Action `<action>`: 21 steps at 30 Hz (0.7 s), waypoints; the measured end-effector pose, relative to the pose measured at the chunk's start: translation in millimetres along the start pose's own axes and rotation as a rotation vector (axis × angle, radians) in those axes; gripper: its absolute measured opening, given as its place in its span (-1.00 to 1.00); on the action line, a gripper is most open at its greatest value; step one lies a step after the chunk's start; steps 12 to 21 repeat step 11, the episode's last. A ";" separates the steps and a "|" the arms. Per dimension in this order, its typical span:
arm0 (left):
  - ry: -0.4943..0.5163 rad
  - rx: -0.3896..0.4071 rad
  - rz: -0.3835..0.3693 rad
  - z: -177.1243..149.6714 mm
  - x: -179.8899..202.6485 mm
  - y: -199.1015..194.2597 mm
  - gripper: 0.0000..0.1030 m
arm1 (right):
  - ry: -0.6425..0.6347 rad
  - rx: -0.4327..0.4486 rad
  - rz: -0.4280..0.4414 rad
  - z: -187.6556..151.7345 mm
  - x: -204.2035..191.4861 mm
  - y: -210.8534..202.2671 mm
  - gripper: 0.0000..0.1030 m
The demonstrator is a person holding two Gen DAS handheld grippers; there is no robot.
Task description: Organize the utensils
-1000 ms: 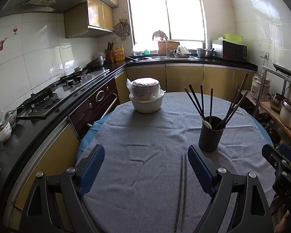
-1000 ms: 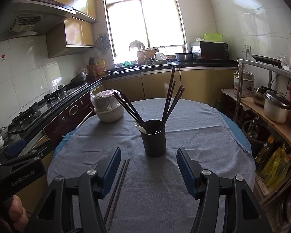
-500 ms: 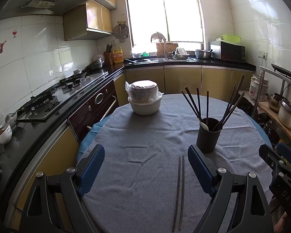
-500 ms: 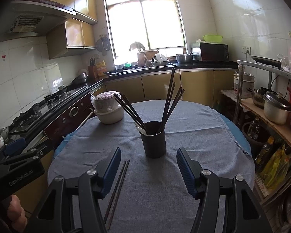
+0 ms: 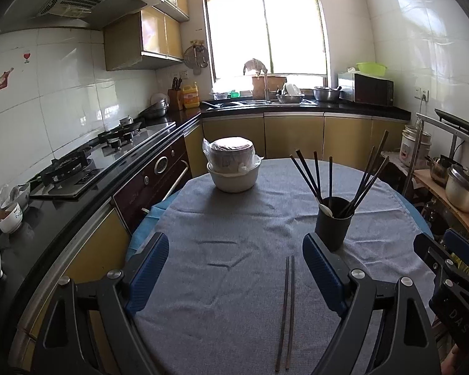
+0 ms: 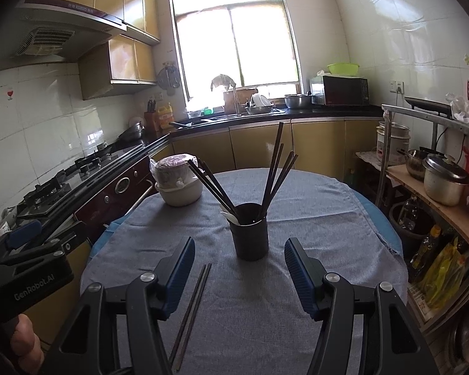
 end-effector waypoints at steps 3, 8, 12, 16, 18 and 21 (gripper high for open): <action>-0.005 -0.003 0.001 0.2 -2.9 2.3 0.71 | -0.003 -0.003 0.002 -0.1 -2.3 1.8 0.22; -0.007 -0.006 0.008 1.5 -5.3 10.7 0.71 | -0.007 -0.012 0.003 1.7 -4.8 9.5 0.22; -0.008 -0.028 -0.012 0.6 -7.0 24.6 0.71 | -0.006 -0.024 0.007 2.2 -4.3 18.3 0.22; -0.008 -0.028 -0.012 0.6 -7.0 24.6 0.71 | -0.006 -0.024 0.007 2.2 -4.3 18.3 0.22; -0.008 -0.028 -0.012 0.6 -7.0 24.6 0.71 | -0.006 -0.024 0.007 2.2 -4.3 18.3 0.22; -0.008 -0.028 -0.012 0.6 -7.0 24.6 0.71 | -0.006 -0.024 0.007 2.2 -4.3 18.3 0.22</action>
Point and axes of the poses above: each gripper's, at about its wrist camera, not at the fingertips, and y roughly the way its jaws point, x to its right, z to its top, the point moved 10 cm from there along y, roughly the way its jaws point, and after that the axes turned 13 degrees about -x, right-handed, at the moved point
